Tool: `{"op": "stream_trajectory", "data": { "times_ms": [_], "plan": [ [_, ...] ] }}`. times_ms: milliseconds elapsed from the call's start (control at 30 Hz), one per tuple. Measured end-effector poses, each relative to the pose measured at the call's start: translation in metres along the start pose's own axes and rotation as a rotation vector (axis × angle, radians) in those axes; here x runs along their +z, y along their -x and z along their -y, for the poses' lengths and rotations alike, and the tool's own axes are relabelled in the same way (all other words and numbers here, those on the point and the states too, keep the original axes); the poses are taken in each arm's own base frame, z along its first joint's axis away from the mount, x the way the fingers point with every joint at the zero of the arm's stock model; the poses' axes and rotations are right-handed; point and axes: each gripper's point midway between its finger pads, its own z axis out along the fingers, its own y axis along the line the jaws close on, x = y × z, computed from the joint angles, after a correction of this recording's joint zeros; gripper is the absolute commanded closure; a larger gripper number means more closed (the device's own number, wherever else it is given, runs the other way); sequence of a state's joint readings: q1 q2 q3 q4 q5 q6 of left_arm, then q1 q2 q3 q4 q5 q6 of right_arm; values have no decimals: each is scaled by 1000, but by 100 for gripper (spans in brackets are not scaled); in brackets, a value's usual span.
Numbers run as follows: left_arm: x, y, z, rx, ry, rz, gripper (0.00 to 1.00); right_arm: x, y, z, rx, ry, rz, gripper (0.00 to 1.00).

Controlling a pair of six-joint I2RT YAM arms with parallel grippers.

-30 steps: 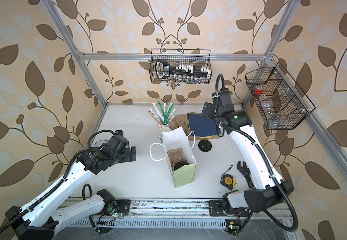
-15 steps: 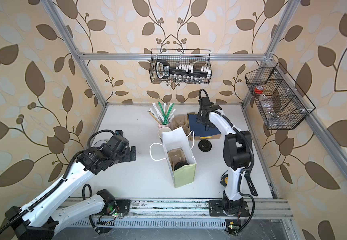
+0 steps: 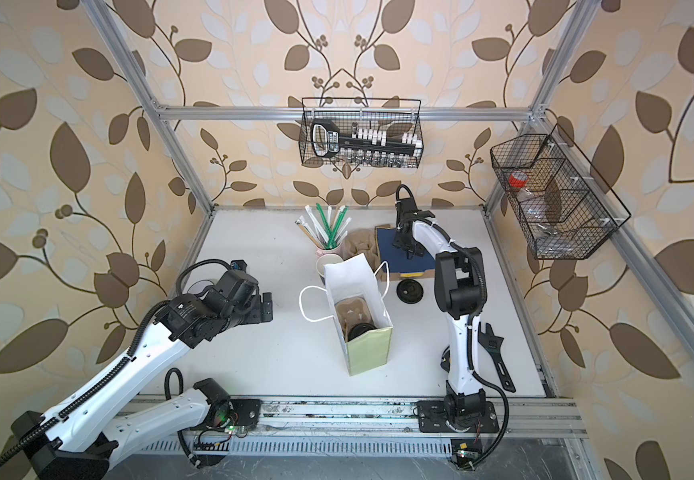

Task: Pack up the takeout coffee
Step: 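Lower the right gripper and pinch the top blue napkin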

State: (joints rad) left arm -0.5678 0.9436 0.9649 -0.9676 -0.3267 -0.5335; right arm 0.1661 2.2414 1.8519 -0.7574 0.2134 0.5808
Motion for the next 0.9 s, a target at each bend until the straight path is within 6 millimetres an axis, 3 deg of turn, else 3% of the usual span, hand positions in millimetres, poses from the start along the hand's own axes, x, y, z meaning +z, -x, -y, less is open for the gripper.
{"op": "stream_trajectory", "data": {
  "times_ms": [567,900],
  "plan": [
    [1,1,-1,-4,3,0,1,6,3,-3,23,28,-5,71],
    [3,1,-2,-6,10,-5,1,8,2,-3,34,36,0,78]
  ]
}}
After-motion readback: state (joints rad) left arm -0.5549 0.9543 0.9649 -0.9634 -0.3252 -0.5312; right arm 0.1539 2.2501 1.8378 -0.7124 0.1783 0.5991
